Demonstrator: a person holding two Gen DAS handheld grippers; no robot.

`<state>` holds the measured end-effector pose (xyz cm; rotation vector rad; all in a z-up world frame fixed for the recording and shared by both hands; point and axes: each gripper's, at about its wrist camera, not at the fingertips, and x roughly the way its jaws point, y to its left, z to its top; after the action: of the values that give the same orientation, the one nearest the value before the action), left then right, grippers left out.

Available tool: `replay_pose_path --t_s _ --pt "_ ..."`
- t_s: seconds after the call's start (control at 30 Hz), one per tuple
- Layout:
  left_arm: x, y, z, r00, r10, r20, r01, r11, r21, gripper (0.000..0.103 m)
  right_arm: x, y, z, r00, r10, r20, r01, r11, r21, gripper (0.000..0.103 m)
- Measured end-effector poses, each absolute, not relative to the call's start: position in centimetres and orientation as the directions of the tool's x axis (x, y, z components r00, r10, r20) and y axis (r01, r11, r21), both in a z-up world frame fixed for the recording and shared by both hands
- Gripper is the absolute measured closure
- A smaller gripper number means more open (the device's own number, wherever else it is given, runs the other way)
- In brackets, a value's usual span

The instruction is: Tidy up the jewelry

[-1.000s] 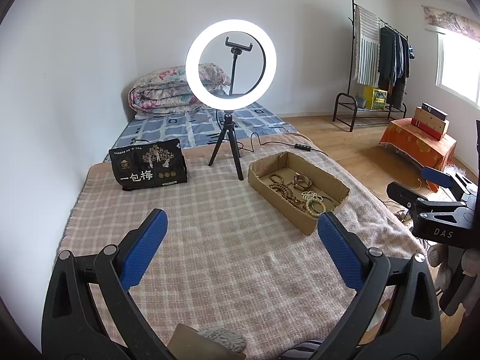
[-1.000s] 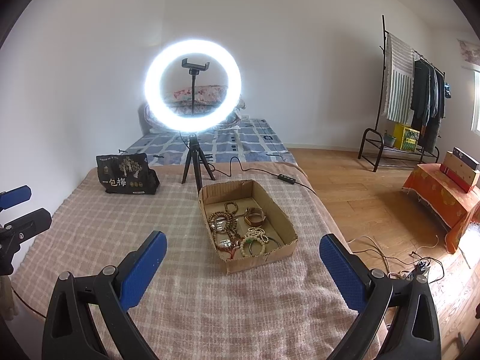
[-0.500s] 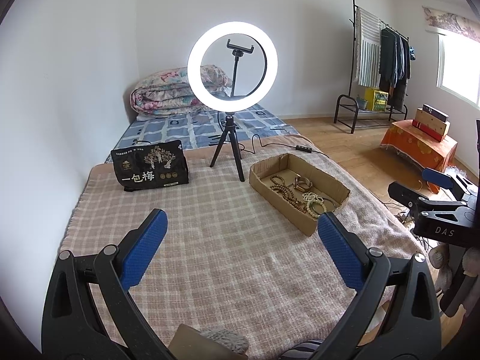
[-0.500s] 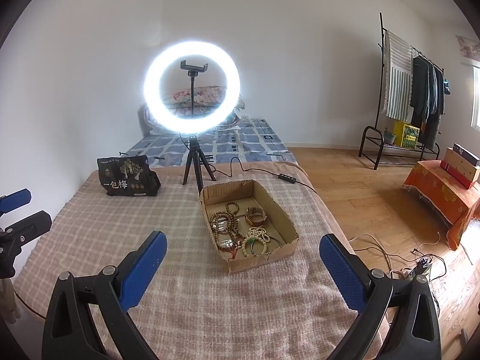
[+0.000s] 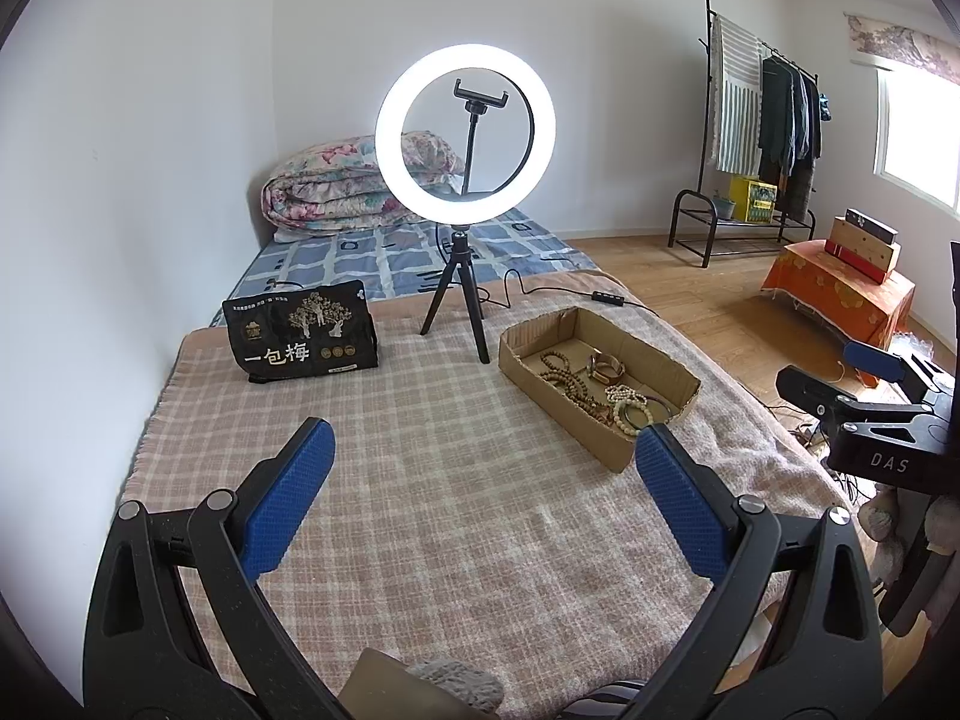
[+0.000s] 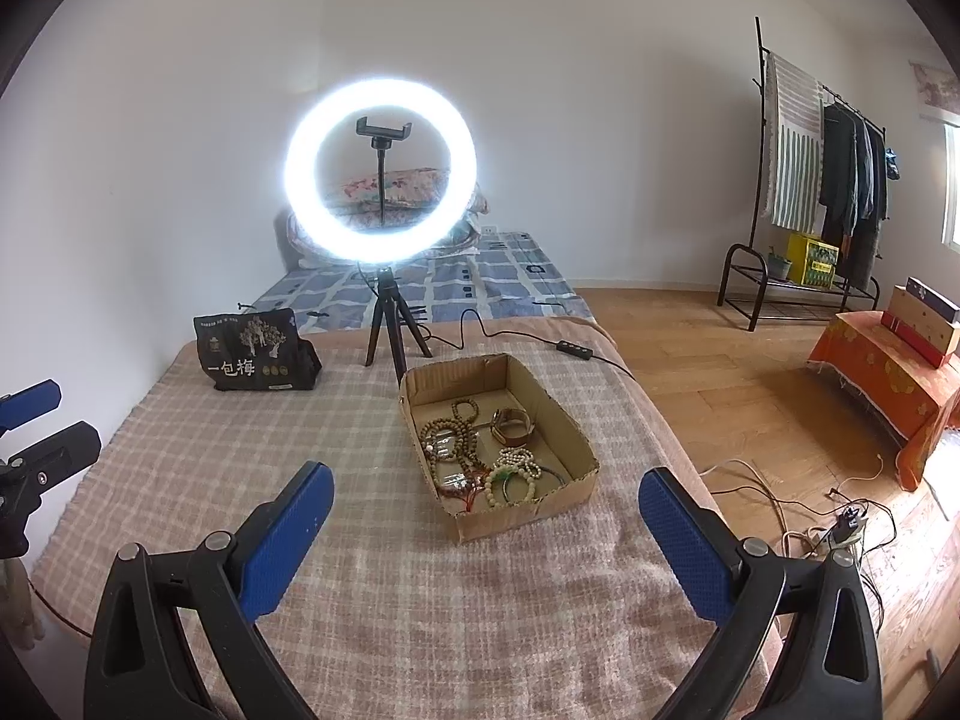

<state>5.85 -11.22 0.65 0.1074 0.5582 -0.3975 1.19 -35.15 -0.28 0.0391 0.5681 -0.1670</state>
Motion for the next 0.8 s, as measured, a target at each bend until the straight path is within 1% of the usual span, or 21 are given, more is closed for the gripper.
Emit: replay_pose_path --t_s 0.67,0.8 --pt "5.80 -11.16 0.60 0.776 -0.336 -0.534 0.393 0.920 -0.007 0.001 1.20 -34.79 -0.70 0.824 -0.137 -0.550 0.157 0.987 -0.011 0.000" --pt "5.73 -10.68 0.77 0.799 -0.309 -0.516 0.367 0.930 0.010 0.001 1.23 -34.61 -0.96 0.818 -0.142 -0.557 0.157 0.987 -0.022 0.000"
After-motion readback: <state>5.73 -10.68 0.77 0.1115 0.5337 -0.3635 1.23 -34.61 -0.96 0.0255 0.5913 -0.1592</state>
